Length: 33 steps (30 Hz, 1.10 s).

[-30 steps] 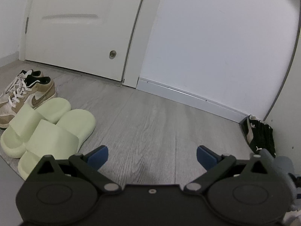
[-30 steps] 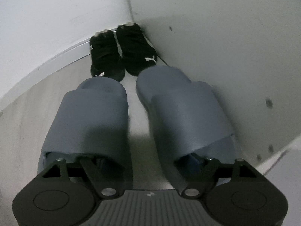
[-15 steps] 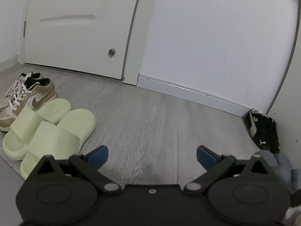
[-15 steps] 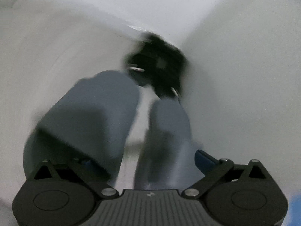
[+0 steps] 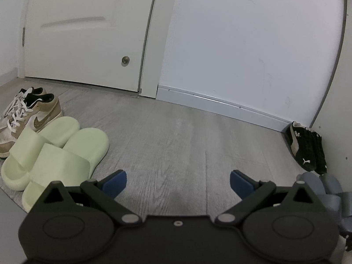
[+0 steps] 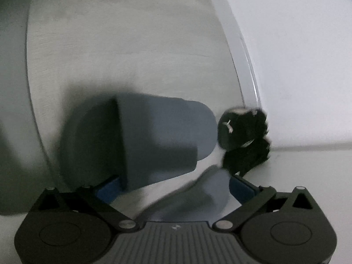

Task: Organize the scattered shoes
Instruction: 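Open the right tool and reach it back toward the pale green slides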

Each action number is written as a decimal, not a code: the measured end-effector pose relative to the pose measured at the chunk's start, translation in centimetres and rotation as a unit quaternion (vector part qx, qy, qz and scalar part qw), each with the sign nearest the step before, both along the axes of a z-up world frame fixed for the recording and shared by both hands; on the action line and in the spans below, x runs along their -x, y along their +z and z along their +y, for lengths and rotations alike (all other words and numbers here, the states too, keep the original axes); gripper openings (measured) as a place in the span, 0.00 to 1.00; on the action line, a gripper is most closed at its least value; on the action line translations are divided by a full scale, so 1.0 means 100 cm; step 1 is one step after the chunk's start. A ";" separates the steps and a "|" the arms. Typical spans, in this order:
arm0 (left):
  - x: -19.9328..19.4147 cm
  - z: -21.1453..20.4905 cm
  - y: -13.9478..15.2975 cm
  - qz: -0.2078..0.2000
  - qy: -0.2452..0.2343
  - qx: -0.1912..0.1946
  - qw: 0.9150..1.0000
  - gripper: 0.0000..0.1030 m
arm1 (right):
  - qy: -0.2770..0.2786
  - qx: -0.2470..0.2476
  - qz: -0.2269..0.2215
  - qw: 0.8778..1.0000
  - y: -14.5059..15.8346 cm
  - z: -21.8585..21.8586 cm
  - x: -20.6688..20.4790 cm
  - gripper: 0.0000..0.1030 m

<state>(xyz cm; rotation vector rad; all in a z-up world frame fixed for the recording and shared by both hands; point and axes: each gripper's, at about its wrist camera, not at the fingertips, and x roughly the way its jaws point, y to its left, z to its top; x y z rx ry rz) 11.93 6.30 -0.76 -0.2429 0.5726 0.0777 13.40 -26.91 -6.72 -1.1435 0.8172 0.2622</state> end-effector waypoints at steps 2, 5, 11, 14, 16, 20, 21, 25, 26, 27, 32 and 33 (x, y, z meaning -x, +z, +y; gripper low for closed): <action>-0.001 0.000 -0.001 0.002 0.000 0.001 1.000 0.99 | -0.044 -0.084 -0.001 0.995 0.019 -0.004 -0.002 0.99; -0.002 0.001 -0.002 0.006 0.000 0.002 1.000 0.99 | -0.138 -0.212 -0.031 0.967 0.044 -0.010 -0.015 0.99; -0.002 0.003 -0.003 0.013 0.004 0.004 1.000 0.99 | -0.234 -0.291 -0.034 0.927 0.031 0.001 -0.038 0.99; -0.002 0.005 -0.004 0.014 0.008 0.010 1.000 0.99 | -0.229 -0.262 -0.034 0.937 0.016 0.009 -0.041 1.00; -0.002 0.006 -0.005 0.017 0.012 0.013 1.000 0.99 | -0.236 -0.263 -0.030 0.935 0.017 0.006 -0.045 0.99; -0.003 0.006 -0.005 0.021 0.010 0.011 1.000 0.99 | -0.289 -0.269 -0.035 0.918 0.018 -0.018 -0.059 0.99; -0.003 0.005 -0.005 0.021 0.009 0.009 1.000 0.99 | -0.298 -0.269 -0.038 0.915 0.018 -0.020 -0.060 0.99; -0.003 0.004 -0.005 0.023 0.008 0.006 1.000 0.99 | -0.324 -0.269 -0.048 0.906 0.020 -0.033 -0.060 0.98; -0.004 0.004 -0.005 0.023 0.008 0.005 1.000 0.99 | -0.320 -0.264 -0.053 0.908 0.019 -0.030 -0.058 0.98; -0.004 0.004 -0.005 0.024 0.008 0.005 1.000 0.99 | -0.313 -0.256 -0.060 0.912 0.017 -0.025 -0.056 0.98; -0.004 0.003 -0.005 0.024 0.013 0.006 1.000 0.99 | -0.292 -0.224 -0.079 0.926 0.015 -0.015 -0.054 0.98; -0.004 0.003 -0.005 0.023 0.014 0.006 1.000 0.99 | -0.302 -0.238 -0.073 0.920 0.017 -0.020 -0.057 0.98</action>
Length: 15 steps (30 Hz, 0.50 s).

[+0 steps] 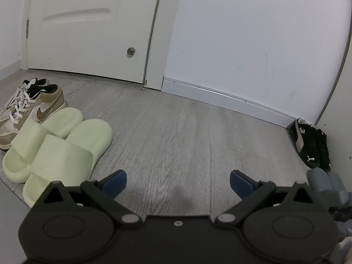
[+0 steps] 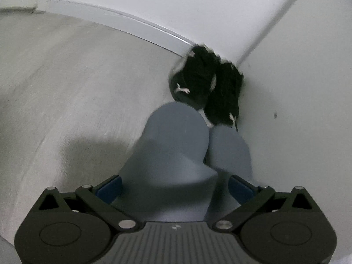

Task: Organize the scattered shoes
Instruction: 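Open the right tool and reach it back toward the pale green slides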

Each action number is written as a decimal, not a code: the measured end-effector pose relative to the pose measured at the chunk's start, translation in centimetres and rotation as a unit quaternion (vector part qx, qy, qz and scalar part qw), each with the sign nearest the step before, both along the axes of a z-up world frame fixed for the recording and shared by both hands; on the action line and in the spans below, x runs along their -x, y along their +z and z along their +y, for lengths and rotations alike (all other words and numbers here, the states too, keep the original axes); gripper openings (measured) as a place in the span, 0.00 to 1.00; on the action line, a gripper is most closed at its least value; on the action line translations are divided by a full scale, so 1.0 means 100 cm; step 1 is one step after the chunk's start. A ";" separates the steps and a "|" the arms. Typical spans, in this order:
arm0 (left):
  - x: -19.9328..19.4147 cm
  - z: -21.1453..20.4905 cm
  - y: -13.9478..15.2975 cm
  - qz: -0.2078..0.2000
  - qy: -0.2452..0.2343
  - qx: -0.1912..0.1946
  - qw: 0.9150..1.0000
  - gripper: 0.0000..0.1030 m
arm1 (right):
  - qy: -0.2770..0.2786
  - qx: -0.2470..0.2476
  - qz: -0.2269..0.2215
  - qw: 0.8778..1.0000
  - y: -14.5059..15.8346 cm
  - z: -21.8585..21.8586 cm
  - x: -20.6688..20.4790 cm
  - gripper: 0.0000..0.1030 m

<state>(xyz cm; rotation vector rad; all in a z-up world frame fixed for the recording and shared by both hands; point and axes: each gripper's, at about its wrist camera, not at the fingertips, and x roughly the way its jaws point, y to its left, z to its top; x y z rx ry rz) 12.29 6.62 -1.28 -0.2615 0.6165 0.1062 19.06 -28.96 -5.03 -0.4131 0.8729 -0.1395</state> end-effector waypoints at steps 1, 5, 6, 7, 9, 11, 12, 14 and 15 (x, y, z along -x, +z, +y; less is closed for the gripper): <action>0.000 0.000 0.000 -0.002 0.002 0.000 1.000 0.99 | -0.015 -0.028 0.004 1.000 0.002 -0.008 -0.001 0.98; 0.005 -0.001 0.005 -0.017 0.014 -0.004 1.000 0.99 | -0.025 -0.034 -0.036 0.998 0.010 -0.014 0.004 0.99; 0.006 -0.001 0.007 -0.021 0.019 -0.008 1.000 0.99 | -0.020 -0.040 -0.051 0.998 0.014 -0.014 0.007 0.99; 0.007 -0.001 0.008 -0.021 0.024 -0.009 0.999 0.99 | -0.010 -0.059 -0.082 0.995 0.024 -0.011 0.017 0.99; 0.011 0.000 0.013 -0.027 0.047 -0.018 0.998 0.99 | 0.001 -0.092 -0.119 0.989 0.036 -0.006 0.029 0.99; 0.018 0.003 0.019 -0.038 0.071 -0.030 0.996 0.99 | 0.018 -0.135 -0.155 0.979 0.047 0.005 0.045 0.99; 0.023 0.006 0.024 -0.045 0.086 -0.036 0.995 0.99 | 0.025 -0.150 -0.164 0.975 0.050 0.011 0.051 0.99; 0.031 0.012 0.031 -0.056 0.108 -0.042 0.992 0.99 | 0.052 -0.194 -0.175 0.964 0.050 0.037 0.066 0.99; 0.037 0.018 0.037 -0.064 0.122 -0.039 0.990 0.99 | 0.069 -0.212 -0.175 0.959 0.048 0.049 0.071 0.99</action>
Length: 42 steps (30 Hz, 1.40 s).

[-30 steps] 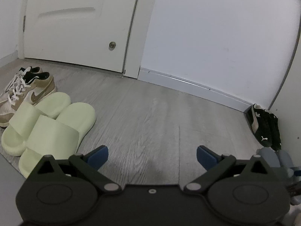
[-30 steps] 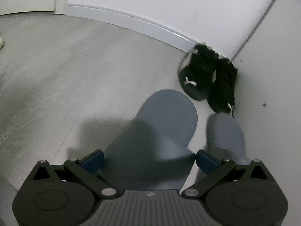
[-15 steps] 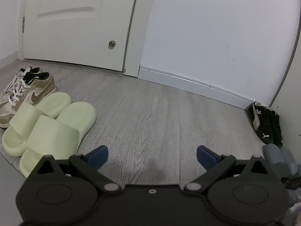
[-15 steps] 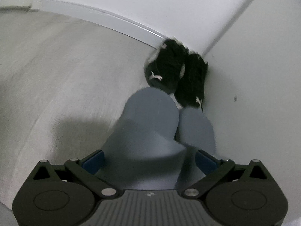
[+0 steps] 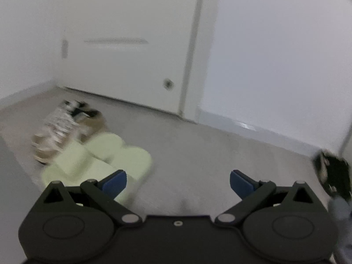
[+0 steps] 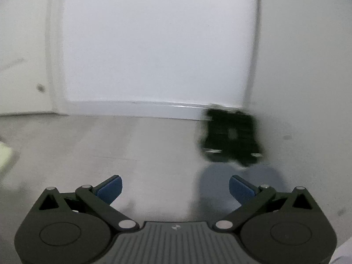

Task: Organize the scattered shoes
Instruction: 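Open the right tool and reach it back toward the pale green slides, then grasp both pale green slides by their straps with the right tool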

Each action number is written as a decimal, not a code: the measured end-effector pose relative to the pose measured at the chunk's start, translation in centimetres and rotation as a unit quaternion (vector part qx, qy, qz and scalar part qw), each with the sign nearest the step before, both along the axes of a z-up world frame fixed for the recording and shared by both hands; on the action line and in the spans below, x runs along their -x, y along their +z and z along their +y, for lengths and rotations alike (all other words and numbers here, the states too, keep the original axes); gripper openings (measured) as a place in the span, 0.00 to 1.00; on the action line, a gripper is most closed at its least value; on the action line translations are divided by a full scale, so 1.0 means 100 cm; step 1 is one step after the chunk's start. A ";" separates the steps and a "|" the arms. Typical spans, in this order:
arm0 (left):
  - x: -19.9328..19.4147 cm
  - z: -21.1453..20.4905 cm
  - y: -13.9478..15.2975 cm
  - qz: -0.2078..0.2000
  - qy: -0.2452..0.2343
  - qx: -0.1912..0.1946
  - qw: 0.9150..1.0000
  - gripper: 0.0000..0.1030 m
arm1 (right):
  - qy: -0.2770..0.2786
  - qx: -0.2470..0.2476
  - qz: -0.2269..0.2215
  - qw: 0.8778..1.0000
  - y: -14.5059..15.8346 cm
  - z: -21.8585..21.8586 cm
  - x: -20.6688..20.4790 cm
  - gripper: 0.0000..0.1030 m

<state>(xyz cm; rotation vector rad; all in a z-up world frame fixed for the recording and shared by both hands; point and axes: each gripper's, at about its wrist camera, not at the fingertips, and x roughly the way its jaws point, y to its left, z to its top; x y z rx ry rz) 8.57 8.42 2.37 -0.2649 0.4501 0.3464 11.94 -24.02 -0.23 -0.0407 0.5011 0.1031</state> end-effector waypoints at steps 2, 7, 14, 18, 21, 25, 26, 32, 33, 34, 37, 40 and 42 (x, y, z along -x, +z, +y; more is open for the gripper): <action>0.015 0.018 0.010 -0.013 0.022 0.011 1.000 0.99 | 0.050 -0.026 -0.004 0.998 -0.008 0.029 0.009 0.99; 0.043 0.060 0.013 0.006 0.101 -0.046 0.994 0.99 | 0.153 -0.065 -0.013 0.986 -0.024 0.123 0.024 0.81; 0.057 0.110 -0.023 0.079 0.211 -0.089 0.970 0.99 | 0.375 -0.037 0.036 0.926 -0.031 0.251 0.005 0.40; 0.067 0.128 -0.049 0.083 0.222 -0.046 0.970 0.99 | 0.450 -0.047 0.108 0.885 -0.044 0.302 -0.024 0.16; 0.073 0.139 -0.062 0.084 0.229 -0.022 0.970 0.99 | 0.487 -0.025 0.158 0.859 -0.069 0.346 -0.034 0.16; 0.077 0.146 -0.075 0.084 0.233 0.001 0.969 0.99 | 0.497 0.027 0.157 0.853 -0.089 0.383 -0.030 0.16; 0.076 0.148 -0.079 0.084 0.232 0.006 0.969 0.99 | 0.485 0.041 0.142 0.862 -0.093 0.389 -0.030 0.13; 0.077 0.157 -0.087 0.076 0.235 0.025 0.969 0.99 | 0.455 0.036 0.113 0.883 -0.105 0.386 -0.038 0.00; 0.078 0.158 -0.087 0.073 0.236 0.027 0.969 0.99 | 0.454 0.032 0.112 0.884 -0.107 0.388 -0.038 0.00; 0.078 0.158 -0.087 0.070 0.237 0.029 0.968 0.99 | 0.452 0.020 0.115 0.884 -0.109 0.388 -0.038 0.06; 0.083 0.159 -0.085 0.060 0.240 0.033 0.968 0.99 | 0.459 0.009 0.112 0.881 -0.110 0.389 -0.036 0.18; 0.083 0.160 -0.085 0.057 0.239 0.038 0.969 0.99 | 0.454 0.016 0.093 0.886 -0.107 0.390 -0.033 0.21; 0.083 0.160 -0.085 0.058 0.237 0.039 0.969 0.99 | 0.421 0.011 0.092 0.903 -0.107 0.389 -0.040 0.21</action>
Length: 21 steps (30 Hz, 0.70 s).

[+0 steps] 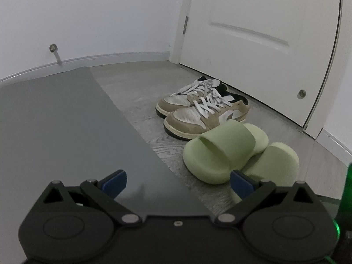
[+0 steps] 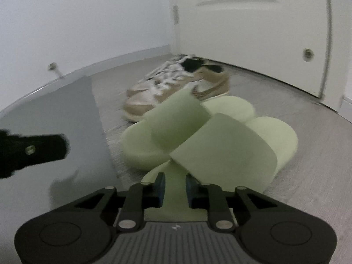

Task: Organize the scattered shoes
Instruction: 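Grasp both pale green slides by their straps with the right tool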

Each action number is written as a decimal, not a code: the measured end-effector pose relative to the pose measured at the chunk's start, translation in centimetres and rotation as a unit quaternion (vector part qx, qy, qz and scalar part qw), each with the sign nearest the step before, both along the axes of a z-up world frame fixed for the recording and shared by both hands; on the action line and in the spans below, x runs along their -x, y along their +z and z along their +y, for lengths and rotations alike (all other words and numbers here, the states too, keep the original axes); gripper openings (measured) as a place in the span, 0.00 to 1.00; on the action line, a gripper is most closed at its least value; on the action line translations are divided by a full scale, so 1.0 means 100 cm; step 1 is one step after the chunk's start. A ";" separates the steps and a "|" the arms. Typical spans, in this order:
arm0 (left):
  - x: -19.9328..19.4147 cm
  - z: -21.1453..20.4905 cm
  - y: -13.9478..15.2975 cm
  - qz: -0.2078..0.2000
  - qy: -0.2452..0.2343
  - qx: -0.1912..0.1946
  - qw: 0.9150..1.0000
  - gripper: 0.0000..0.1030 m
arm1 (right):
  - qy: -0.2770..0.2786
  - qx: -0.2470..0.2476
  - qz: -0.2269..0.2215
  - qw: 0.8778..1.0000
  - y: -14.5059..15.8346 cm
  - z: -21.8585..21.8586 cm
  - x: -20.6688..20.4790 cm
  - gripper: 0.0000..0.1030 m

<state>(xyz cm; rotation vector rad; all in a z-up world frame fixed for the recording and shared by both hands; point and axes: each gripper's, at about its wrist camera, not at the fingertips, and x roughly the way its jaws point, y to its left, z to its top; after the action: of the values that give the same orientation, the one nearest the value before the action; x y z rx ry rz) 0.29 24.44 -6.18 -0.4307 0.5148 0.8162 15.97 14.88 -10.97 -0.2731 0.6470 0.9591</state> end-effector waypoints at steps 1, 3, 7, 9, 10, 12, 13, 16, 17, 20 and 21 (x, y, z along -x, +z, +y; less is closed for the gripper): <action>-0.001 0.000 0.000 0.000 -0.002 0.000 1.000 0.99 | -0.042 -0.003 0.005 0.999 -0.001 -0.005 -0.009 0.21; -0.002 -0.001 -0.001 0.001 -0.006 0.000 1.000 0.99 | -0.059 -0.023 0.036 0.997 0.001 -0.012 -0.020 0.23; -0.004 -0.001 -0.001 0.005 -0.007 0.000 1.000 0.99 | -0.043 -0.032 0.072 0.996 0.003 -0.014 -0.023 0.42; -0.002 0.000 -0.002 0.004 -0.003 -0.001 1.000 0.99 | -0.020 -0.009 0.051 0.998 0.002 -0.007 -0.012 0.57; 0.000 0.001 -0.002 0.003 0.000 -0.001 1.000 0.99 | -0.009 0.013 0.029 0.999 0.003 -0.001 -0.004 0.59; 0.003 0.004 -0.004 0.001 0.007 0.002 1.000 0.99 | 0.014 0.037 -0.011 0.999 0.008 0.009 0.010 0.59; 0.004 0.005 -0.005 0.000 0.011 0.003 1.000 0.99 | 0.030 0.038 -0.029 0.998 0.011 0.013 0.016 0.59; 0.008 0.008 -0.006 -0.010 0.024 0.002 1.000 0.99 | 0.087 0.007 -0.065 0.994 0.022 0.022 0.031 0.57; 0.010 0.010 -0.007 -0.013 0.026 0.005 1.000 0.99 | 0.091 0.016 -0.096 0.991 0.023 0.030 0.036 0.58; 0.015 0.012 -0.007 -0.024 0.032 0.007 0.999 0.98 | 0.091 0.050 -0.159 0.982 0.015 0.058 0.037 0.57; 0.016 0.013 -0.006 -0.023 0.035 0.006 0.999 0.98 | 0.088 0.052 -0.162 0.982 0.012 0.063 0.035 0.57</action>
<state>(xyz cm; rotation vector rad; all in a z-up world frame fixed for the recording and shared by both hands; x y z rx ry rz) -1.30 25.77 -6.83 -0.4794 0.4639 0.8697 12.51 21.14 -9.76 -0.5741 0.3783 1.0233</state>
